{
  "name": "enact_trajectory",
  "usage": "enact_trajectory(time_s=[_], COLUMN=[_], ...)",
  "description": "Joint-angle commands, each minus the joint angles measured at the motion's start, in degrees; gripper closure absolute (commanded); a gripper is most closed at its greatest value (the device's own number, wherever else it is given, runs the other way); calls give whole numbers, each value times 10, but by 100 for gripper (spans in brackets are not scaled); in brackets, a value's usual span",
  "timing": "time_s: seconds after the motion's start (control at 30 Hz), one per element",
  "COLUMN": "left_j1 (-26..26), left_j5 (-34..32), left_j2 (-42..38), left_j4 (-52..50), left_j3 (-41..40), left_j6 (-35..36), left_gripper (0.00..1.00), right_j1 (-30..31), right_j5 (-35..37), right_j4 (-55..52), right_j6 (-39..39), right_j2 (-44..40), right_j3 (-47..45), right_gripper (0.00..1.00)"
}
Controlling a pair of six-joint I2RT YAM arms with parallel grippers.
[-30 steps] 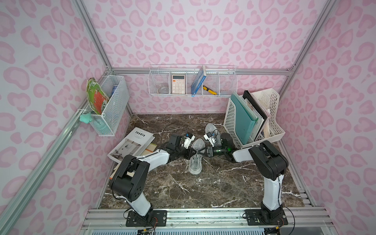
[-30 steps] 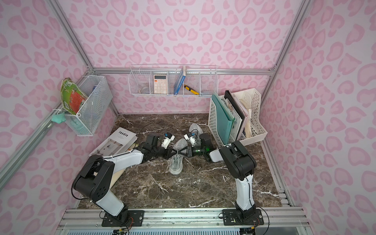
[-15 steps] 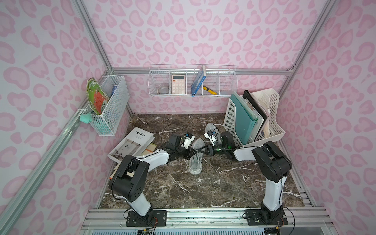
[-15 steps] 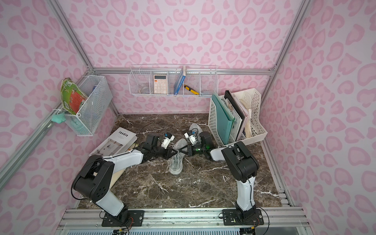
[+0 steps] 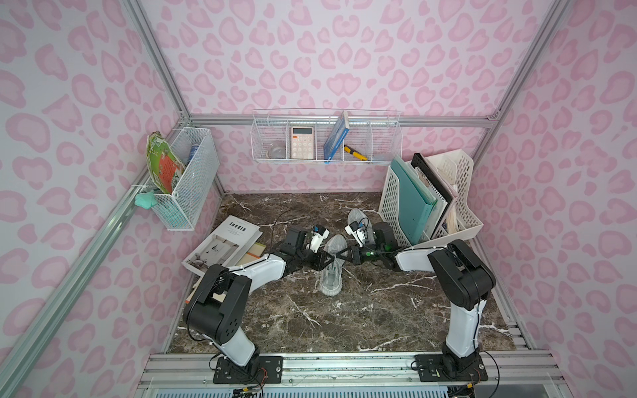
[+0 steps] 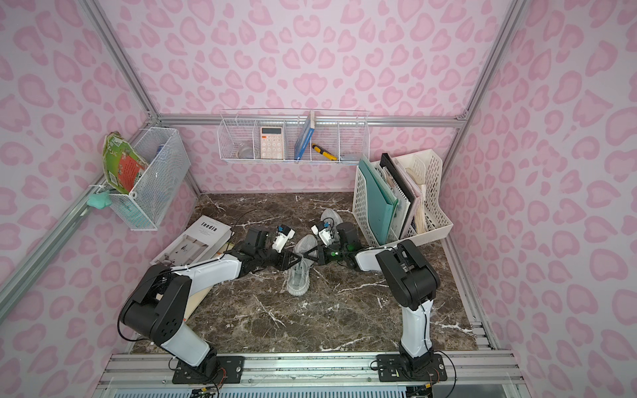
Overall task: Tie the shoes
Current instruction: Cross the shoelace with the shoelace.
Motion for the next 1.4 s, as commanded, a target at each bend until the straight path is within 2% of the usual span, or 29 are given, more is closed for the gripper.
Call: enact_trajectory(time_s=[0.0,0.33,0.5,0.93,1.23,1.37], left_j1=[2,9,11,11,11,11], left_j5=[0,-3,-22,-4,0,7], left_j2=[-6,-16,-12,15,2,4], left_j4=[8,20,17,8,7,10], left_j3=[0,0,9,41,35,32], left_j6=[1,-20,-29,-40,-42,-45], left_gripper=[64,57,57,77,99,100], right_j1=[1,3,4,5,5,12], right_j5=[5,13,15,30,64,64], right_j4=[-6,-21,-24,-51,-89,-102], right_j6=[-12,-23,-25,-44,-69,-75], right_j2=[-6,-11,-13,-25,-35,-24], right_j3=[5,9,10,17,25,37], right_gripper=[100,100,100,100,100,100])
